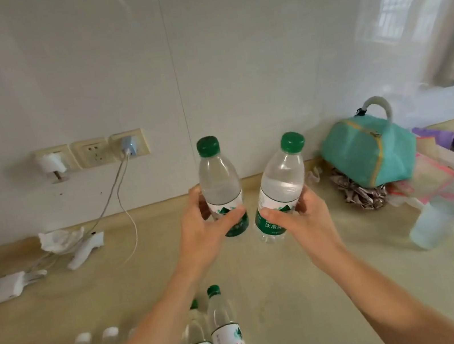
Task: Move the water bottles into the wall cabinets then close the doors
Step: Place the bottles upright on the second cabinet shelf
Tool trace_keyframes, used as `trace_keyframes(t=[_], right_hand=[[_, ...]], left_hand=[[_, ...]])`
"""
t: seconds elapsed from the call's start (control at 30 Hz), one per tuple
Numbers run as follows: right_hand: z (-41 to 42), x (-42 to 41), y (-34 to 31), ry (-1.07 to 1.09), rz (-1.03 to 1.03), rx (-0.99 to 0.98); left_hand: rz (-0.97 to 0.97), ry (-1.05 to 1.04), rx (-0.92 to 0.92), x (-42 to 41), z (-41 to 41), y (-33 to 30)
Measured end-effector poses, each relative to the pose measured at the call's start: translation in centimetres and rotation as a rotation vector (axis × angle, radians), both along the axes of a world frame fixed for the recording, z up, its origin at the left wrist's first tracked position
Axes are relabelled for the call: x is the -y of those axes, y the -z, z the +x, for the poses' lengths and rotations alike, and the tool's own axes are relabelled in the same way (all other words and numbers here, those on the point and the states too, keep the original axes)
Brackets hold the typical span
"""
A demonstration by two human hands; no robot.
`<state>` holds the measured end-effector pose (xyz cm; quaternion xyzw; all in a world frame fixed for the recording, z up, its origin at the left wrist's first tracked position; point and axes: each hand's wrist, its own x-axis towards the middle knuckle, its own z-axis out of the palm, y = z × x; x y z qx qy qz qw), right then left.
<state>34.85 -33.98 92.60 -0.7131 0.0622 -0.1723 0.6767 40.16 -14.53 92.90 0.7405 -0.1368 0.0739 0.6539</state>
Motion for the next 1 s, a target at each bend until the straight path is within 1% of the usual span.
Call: trace_keyframes(t=[0.2,0.33,0.57,0.67,0.77,0.9,1.0], right_hand=[[0.1,-2.3,-13.9,-0.033,-0.022,0.309],[-0.2,-3.6,-22.7,-0.057,0.021,0.484],[-0.3,-3.3,-35.8,-0.093,0.040,0.672],[0.6,-2.4,-39.8,-0.077,0.059,0.687],[2.5,-2.1,-42.9,-0.075,0.076,0.644],[6.4,-2.5,-44.5,-0.040,0.065,0.575],[9.1,-2.6,-44.6,0.035,-0.012,0.532]], left_hand=[[-0.044,-0.046,0.281,-1.9,0.4,-13.8],[-0.093,-0.082,0.446,-2.5,0.1,-22.1],[-0.185,-0.102,0.642,-2.5,0.1,-33.6],[-0.191,-0.122,0.679,-2.6,1.0,-37.4],[-0.166,-0.213,0.700,-2.4,2.3,-40.4],[-0.135,-0.402,0.666,-2.2,4.9,-43.3],[-0.087,-0.432,0.606,-2.5,7.3,-44.4]])
